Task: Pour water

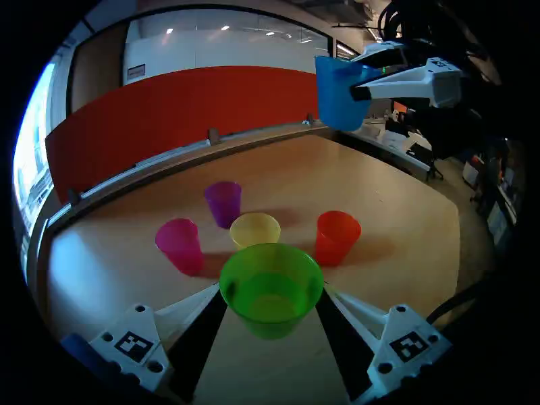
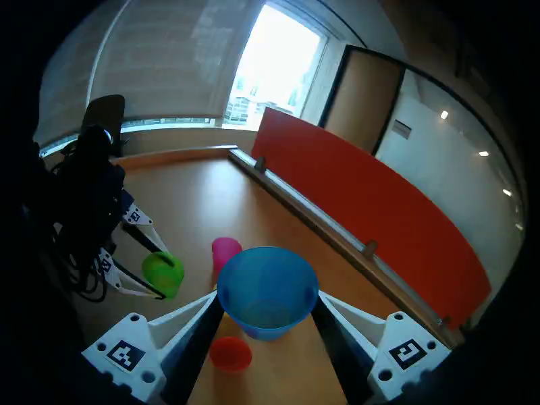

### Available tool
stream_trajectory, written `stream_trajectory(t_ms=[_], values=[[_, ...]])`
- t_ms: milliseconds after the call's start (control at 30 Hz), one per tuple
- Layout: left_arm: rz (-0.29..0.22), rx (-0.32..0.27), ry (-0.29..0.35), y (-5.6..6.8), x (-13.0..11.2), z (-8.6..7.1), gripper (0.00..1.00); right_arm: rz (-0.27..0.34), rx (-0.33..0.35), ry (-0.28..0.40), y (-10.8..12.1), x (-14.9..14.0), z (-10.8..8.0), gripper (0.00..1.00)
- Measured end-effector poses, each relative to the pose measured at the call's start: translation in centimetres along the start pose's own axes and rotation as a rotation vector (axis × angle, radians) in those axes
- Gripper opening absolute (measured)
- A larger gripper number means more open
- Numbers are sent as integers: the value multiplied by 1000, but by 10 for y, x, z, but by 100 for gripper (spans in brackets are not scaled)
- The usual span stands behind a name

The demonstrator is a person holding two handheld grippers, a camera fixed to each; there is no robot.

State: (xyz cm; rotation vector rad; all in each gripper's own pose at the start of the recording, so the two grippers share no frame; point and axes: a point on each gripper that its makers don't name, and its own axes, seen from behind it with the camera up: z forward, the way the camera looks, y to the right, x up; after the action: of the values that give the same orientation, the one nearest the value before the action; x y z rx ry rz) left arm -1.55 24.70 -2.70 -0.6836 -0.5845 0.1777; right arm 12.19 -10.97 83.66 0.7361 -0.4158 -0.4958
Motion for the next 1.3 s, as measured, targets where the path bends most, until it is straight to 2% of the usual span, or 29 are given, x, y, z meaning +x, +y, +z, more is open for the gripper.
stream_trajectory(t_ms=[200, 667, 867, 1300], values=[[-19, -2, -13, -3, -8, 15, 85, 2, 3, -14, 3, -7, 1, 90], [-9, -7, -52, -12, -29, 42, 85, 16, -4, -40, 16, -20, 7, 90], [-14, -17, -78, -12, -40, 51, 85, 16, -4, -47, 21, -23, 9, 90], [-1, -20, -95, -16, -50, 61, 85, 23, -10, -59, 28, -27, 13, 90]])
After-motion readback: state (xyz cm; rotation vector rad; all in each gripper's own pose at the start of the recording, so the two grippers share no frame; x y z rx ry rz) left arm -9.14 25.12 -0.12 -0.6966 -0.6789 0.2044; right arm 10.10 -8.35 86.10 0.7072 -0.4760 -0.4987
